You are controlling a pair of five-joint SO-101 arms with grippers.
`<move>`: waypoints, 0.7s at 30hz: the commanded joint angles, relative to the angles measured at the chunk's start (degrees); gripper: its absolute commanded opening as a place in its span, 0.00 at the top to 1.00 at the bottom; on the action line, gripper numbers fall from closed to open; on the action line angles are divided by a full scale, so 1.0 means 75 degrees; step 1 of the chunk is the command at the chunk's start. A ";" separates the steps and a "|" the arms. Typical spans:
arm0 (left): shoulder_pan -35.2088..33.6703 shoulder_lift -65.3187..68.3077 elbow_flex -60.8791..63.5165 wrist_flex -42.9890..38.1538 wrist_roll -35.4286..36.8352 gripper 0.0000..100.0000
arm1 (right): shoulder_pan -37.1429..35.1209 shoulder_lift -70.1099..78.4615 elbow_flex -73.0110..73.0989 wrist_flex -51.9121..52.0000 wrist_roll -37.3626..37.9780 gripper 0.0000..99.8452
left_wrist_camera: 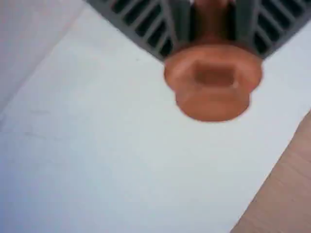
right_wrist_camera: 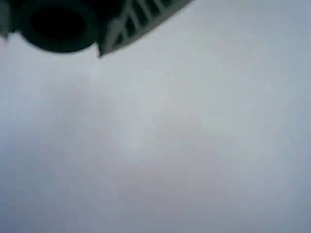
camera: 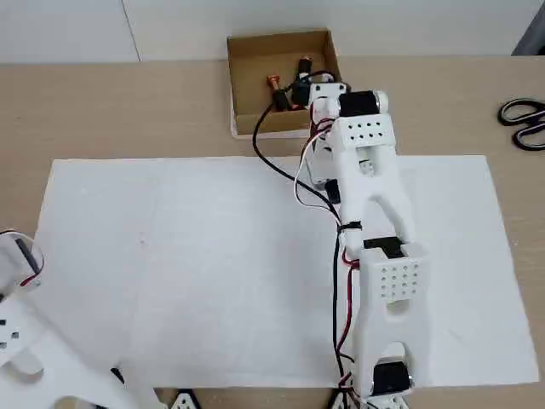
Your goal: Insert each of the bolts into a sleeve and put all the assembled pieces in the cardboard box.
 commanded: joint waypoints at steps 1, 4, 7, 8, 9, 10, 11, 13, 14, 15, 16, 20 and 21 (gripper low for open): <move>0.0035 -0.0188 0.0182 0.0129 0.0035 1.00 | 0.0064 -0.0674 0.0012 0.0205 -0.0363 1.00; 0.0035 -0.0188 0.0358 0.0129 0.0023 1.00 | 0.0041 -0.1026 0.0305 0.0205 -0.0656 1.00; 0.0035 -0.0188 0.0369 0.0129 0.0023 1.00 | -0.0029 -0.1412 0.1020 0.0182 -0.0856 1.00; 0.0035 -0.0188 0.0369 0.0129 0.0023 1.00 | -0.0041 -0.1471 0.1254 0.0170 -0.0879 1.00; 0.0035 -0.0188 0.0369 0.0129 0.0023 1.00 | -0.0041 -0.1471 0.1453 0.0147 -0.0867 1.00; 0.0035 -0.0188 0.0369 0.0129 0.0023 1.00 | -0.0041 -0.1483 0.1618 0.0135 -0.0832 1.00; 0.0035 -0.0188 0.0369 0.0129 0.0023 1.00 | -0.0041 -0.1483 0.1747 0.0135 -0.0821 1.00; 0.0035 -0.0188 0.0369 0.0129 0.0023 1.00 | -0.0041 -0.1483 0.1934 0.0123 -0.0809 0.99; 0.0035 -0.0188 0.0369 0.0129 0.0023 1.00 | -0.0041 -0.1483 0.2016 0.0123 -0.0750 0.98; 0.0035 -0.0188 0.0369 0.0129 0.0023 1.00 | -0.0041 -0.1483 0.2063 0.0123 -0.0680 0.96; 0.0035 -0.0188 0.0369 0.0129 0.0023 1.00 | -0.0041 -0.1471 0.2075 0.0123 -0.0645 0.93; 0.0035 -0.0188 0.0381 0.0129 0.0023 1.00 | -0.0029 -0.1459 0.2075 0.0076 -0.0645 0.88; 0.0035 -0.0188 0.0381 0.0129 0.0023 1.00 | -0.0041 -0.1436 0.2086 0.0064 -0.0645 0.88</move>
